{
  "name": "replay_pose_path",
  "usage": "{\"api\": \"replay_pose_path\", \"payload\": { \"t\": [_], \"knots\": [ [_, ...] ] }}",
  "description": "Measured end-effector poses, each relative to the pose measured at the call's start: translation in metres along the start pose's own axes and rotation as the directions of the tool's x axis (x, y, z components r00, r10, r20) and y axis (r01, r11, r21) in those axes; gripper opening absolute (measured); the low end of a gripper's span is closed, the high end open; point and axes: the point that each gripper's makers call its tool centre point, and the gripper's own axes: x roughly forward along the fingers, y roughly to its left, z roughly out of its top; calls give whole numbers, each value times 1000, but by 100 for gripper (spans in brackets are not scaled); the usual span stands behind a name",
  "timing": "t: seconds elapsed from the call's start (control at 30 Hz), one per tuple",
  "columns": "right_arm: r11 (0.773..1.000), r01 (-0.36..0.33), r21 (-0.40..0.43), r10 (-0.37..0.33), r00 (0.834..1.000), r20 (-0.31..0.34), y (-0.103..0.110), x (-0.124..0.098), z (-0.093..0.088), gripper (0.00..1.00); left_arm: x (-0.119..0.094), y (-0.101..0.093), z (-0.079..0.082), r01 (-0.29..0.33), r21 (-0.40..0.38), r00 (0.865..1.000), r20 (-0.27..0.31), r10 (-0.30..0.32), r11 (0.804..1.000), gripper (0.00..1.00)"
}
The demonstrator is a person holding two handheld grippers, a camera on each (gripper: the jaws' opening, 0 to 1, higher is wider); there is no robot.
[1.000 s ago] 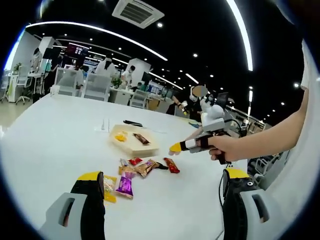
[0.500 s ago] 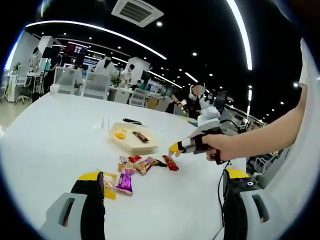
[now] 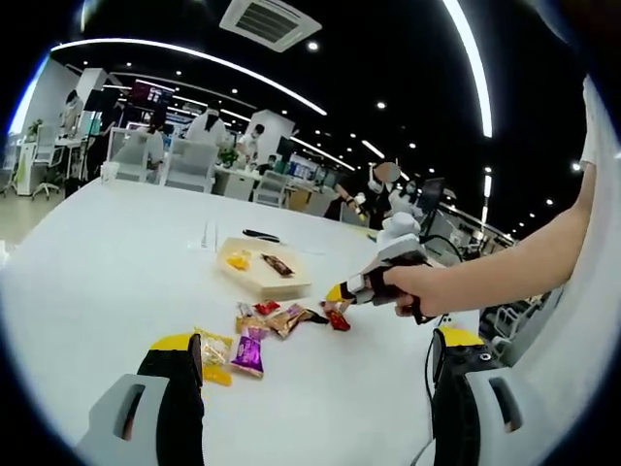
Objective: Place the target food into the container with the food tongs after gripping and lifting it, then release it inside without dropping or visibly crushing the food.
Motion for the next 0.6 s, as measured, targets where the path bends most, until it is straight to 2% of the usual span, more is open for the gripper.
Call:
{"api": "replay_pose_path", "payload": {
  "t": [0.1,0.33,0.5,0.6],
  "knots": [
    [1000,-5,19,5,1000,-13,2,1,-4,28,0,2,0,-3,-1,1000,0,3,1000,99],
    [999,6,-54,-7,1000,-13,4,4,-3,28,3,3,-3,-4,-11,1000,-7,4,1000,99],
    [974,-14,-227,13,1000,-5,7,3,-5,27,5,3,-6,0,-13,1000,-16,0,1000,99],
    [946,-94,-310,97,995,-4,13,1,-9,27,6,1,-6,6,-27,1000,-16,-6,1000,99]
  ]
}}
